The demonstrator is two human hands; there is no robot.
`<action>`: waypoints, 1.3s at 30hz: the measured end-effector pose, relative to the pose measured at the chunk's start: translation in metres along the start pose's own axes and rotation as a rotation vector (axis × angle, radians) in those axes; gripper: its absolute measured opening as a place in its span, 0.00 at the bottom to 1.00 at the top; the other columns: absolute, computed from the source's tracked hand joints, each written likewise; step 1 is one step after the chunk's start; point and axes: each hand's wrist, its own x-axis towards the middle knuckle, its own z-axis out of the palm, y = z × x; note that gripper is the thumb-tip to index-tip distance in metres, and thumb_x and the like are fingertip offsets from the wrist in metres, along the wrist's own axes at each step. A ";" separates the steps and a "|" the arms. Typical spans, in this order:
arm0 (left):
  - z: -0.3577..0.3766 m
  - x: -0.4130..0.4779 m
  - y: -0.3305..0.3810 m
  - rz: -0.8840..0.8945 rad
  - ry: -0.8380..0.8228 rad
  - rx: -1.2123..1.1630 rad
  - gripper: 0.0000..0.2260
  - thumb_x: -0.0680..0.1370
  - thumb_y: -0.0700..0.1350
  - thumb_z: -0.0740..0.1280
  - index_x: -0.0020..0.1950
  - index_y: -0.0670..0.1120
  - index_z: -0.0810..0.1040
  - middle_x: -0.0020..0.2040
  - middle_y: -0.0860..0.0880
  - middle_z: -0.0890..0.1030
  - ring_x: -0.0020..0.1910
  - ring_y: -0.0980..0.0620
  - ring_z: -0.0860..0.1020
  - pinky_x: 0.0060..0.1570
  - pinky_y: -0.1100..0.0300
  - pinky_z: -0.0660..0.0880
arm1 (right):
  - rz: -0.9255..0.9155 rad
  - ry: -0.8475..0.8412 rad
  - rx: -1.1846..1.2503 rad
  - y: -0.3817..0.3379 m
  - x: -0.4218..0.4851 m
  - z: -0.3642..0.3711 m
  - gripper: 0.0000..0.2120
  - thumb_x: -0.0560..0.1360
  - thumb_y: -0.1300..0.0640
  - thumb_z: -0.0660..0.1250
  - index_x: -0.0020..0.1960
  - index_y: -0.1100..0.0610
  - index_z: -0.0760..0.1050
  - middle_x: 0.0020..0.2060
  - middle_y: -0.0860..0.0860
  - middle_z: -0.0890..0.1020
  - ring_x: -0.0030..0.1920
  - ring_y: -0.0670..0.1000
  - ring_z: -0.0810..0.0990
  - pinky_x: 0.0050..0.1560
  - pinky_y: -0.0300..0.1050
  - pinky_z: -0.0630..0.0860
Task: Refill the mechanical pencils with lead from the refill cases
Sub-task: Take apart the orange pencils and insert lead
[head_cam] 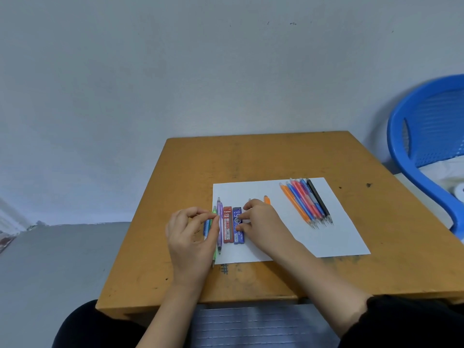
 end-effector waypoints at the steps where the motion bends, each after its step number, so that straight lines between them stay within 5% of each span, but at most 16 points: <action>1: 0.000 0.000 0.000 0.000 -0.001 0.003 0.11 0.74 0.50 0.69 0.46 0.43 0.83 0.46 0.49 0.80 0.48 0.53 0.75 0.45 0.50 0.74 | -0.011 0.009 0.001 0.000 0.000 0.000 0.20 0.78 0.52 0.65 0.67 0.59 0.73 0.66 0.52 0.72 0.63 0.47 0.72 0.56 0.36 0.69; 10: -0.001 0.000 0.000 -0.017 -0.028 -0.002 0.15 0.75 0.53 0.67 0.46 0.42 0.83 0.47 0.49 0.80 0.49 0.56 0.74 0.49 0.59 0.71 | 0.005 0.270 0.131 0.015 0.000 -0.017 0.14 0.78 0.59 0.64 0.63 0.55 0.78 0.59 0.51 0.78 0.56 0.48 0.76 0.55 0.35 0.70; 23: 0.001 0.000 0.000 0.009 0.000 0.019 0.12 0.74 0.51 0.67 0.44 0.43 0.83 0.45 0.49 0.80 0.47 0.52 0.75 0.51 0.63 0.67 | 0.157 0.269 0.052 0.034 0.001 -0.008 0.25 0.76 0.49 0.67 0.71 0.55 0.69 0.61 0.53 0.75 0.61 0.50 0.73 0.59 0.39 0.68; 31: 0.001 0.001 0.001 0.009 -0.011 0.020 0.12 0.74 0.51 0.67 0.45 0.43 0.83 0.46 0.49 0.80 0.48 0.53 0.75 0.49 0.61 0.69 | 0.172 0.282 0.013 0.038 0.001 -0.006 0.15 0.77 0.60 0.61 0.62 0.62 0.76 0.51 0.55 0.80 0.49 0.50 0.77 0.48 0.38 0.72; 39: 0.000 0.001 0.001 -0.003 -0.016 0.007 0.14 0.75 0.52 0.67 0.45 0.42 0.83 0.46 0.49 0.80 0.49 0.57 0.73 0.51 0.68 0.66 | 0.123 0.373 0.087 0.044 0.001 -0.007 0.21 0.77 0.58 0.64 0.69 0.54 0.71 0.55 0.52 0.78 0.50 0.47 0.75 0.45 0.34 0.67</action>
